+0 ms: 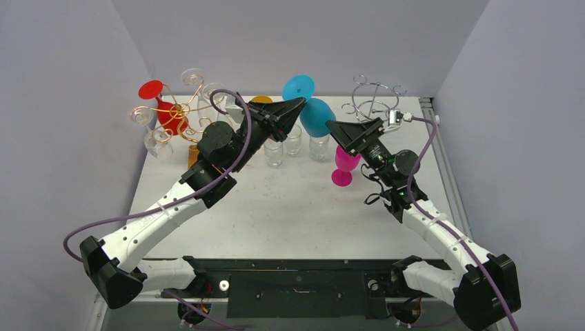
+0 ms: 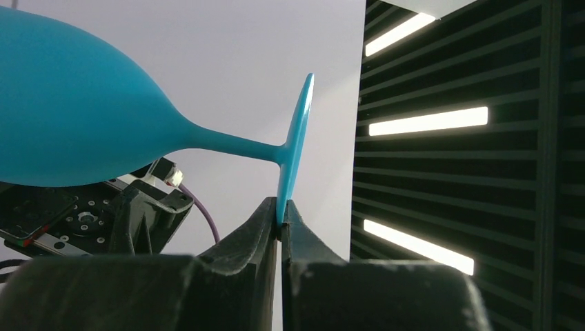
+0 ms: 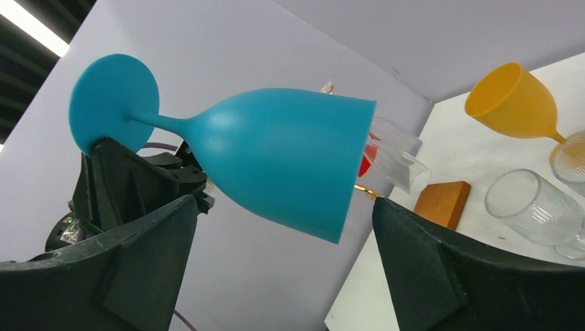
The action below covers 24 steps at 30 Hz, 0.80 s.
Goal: Take the wine glass off the wine glass rack
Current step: Place the wine glass at the center of the board.
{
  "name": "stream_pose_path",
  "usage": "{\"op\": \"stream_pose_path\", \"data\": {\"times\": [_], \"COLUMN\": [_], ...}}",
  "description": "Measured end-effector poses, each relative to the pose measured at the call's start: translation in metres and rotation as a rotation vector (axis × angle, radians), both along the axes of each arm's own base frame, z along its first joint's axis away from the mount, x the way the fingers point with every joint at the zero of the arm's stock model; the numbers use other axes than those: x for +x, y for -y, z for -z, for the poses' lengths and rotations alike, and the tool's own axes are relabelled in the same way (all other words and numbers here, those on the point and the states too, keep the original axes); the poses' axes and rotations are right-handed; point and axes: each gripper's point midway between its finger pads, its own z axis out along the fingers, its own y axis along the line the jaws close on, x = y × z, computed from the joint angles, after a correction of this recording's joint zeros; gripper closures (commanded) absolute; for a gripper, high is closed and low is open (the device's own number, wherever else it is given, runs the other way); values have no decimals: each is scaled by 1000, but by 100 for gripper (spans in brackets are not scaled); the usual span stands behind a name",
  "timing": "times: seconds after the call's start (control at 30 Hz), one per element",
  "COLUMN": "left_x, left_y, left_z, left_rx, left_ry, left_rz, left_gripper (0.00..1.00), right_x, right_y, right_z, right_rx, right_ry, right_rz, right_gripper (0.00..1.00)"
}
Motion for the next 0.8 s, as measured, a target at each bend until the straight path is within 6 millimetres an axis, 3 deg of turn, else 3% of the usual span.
{"op": "stream_pose_path", "data": {"times": [0.23,0.43,0.5,0.6,0.77,0.8], "left_x": [-6,-15,-18,-23,-32,-32], "left_y": [5,5,3,-2,-9,-11], "left_z": [-9,-24,-29,-36,-38,-36], "left_rx": [-47,-110,-134,-166,-174,-168], "left_ry": [8,35,48,64,83,84], "left_rz": [44,80,90,98,100,99], "left_gripper": [100,100,99,89,72,70], "right_x": [-7,-21,-26,-31,-39,-42], "right_y": [-6,-10,-10,-7,-5,-3], "right_z": [-21,-47,-56,-65,-78,-83], "right_rx": [61,129,155,181,218,225], "right_ry": [91,181,210,236,267,280], "right_rz": [-59,-136,-157,-172,-192,-193], "right_gripper": [13,23,34,51,97,100]}}
